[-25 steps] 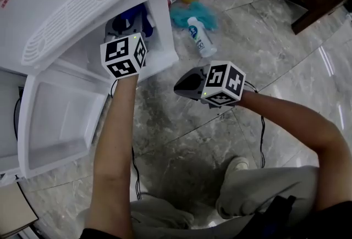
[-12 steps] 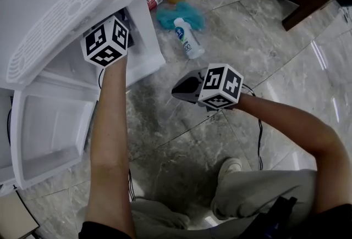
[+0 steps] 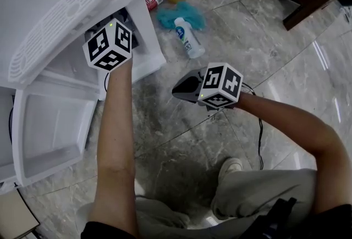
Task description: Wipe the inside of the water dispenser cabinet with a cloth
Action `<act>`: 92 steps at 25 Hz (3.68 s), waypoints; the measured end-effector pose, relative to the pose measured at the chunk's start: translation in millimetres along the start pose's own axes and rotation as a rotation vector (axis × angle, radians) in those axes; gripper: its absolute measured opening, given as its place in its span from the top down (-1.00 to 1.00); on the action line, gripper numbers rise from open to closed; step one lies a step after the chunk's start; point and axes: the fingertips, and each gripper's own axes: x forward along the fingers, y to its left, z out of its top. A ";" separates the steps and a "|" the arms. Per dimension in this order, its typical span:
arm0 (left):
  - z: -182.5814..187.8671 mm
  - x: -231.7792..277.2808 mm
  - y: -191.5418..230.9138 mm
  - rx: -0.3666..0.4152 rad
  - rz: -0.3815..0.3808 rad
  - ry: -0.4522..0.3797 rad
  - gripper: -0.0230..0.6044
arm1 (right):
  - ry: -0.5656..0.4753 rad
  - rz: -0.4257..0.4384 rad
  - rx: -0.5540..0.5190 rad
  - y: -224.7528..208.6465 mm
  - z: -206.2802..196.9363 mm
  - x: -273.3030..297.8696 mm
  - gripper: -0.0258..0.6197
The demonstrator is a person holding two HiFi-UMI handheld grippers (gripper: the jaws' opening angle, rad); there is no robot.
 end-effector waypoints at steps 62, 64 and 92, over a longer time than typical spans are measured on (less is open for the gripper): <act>-59.1 -246.9 -16.0 0.805 -0.884 0.579 0.60 | -0.408 0.149 0.372 40.9 169.3 36.6 -0.09; -58.3 -246.2 -17.8 0.824 -0.871 0.571 0.60 | -0.395 0.130 0.371 39.4 168.5 42.5 -0.10; -89.5 -255.6 -2.9 0.577 -0.831 0.701 0.55 | -0.275 -0.071 0.240 -21.2 136.8 18.3 0.50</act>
